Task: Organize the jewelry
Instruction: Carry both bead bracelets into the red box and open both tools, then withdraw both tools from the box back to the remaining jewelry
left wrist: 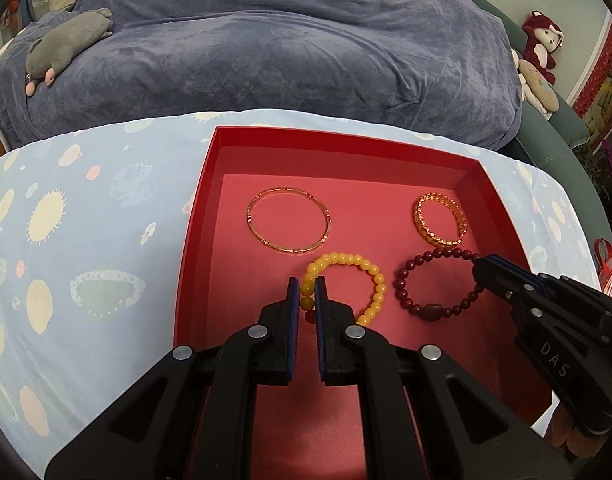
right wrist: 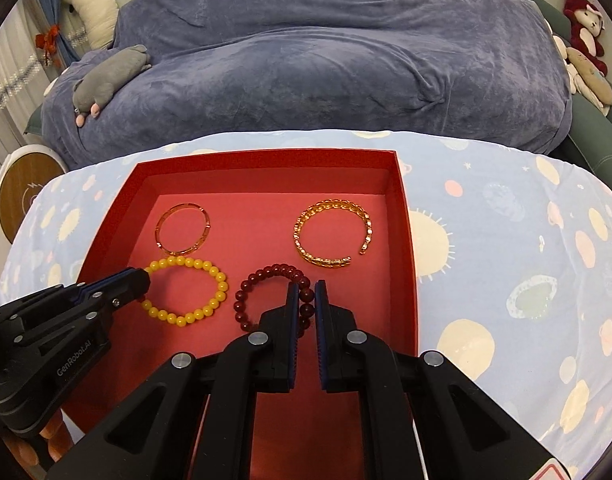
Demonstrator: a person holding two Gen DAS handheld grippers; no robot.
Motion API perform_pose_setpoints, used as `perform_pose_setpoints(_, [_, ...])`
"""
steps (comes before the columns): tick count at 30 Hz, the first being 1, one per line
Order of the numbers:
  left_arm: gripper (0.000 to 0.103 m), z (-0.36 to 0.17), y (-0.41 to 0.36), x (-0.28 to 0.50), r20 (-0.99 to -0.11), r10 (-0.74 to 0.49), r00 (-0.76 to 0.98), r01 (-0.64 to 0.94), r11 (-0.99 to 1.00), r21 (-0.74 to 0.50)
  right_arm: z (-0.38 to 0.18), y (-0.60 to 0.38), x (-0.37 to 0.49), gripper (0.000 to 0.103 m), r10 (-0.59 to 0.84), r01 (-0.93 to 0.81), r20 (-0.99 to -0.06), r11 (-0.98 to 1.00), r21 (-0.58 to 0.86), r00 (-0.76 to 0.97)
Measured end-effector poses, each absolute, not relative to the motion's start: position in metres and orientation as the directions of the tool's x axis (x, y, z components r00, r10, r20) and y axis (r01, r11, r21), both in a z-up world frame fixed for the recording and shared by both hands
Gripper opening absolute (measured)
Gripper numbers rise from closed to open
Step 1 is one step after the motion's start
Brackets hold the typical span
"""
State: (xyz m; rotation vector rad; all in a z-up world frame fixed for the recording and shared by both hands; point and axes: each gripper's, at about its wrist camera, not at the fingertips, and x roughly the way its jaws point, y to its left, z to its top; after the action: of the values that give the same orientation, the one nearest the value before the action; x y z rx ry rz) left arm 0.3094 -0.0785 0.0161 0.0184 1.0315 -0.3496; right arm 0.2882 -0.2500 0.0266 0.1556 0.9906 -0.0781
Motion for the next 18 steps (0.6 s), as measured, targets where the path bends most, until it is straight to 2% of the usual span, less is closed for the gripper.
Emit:
perform_pose_setpoints(3, [0.008,0.015,-0.078,0.305,-0.846,-0.256,0.468,0.286,0.949,-0.13,0.024,-0.255,0.287,0.008,-0.008,0.149,-0.841,0.985,0.086,0.542])
perform_pose_setpoints(5, [0.013,0.016,-0.076,0.303,-0.846,-0.238,0.478,0.276,0.955,-0.112,0.028,-0.256,0.282,0.012,-0.03,0.162,-0.828,0.984,0.073,0.559])
perform_pose_setpoints(7, [0.038,0.019,-0.074,0.3,-0.844,-0.218,0.49,0.259,0.961,-0.097,0.033,-0.259,0.277,0.019,-0.038,0.177,-0.821,0.981,0.078,0.57])
perform_pose_setpoints(18, [0.039,0.066,-0.056,0.267,-0.8,-0.217,0.56,0.253,0.964,-0.084,0.085,-0.262,0.235,0.022,-0.034,0.184,-0.772,0.977,0.108,0.634])
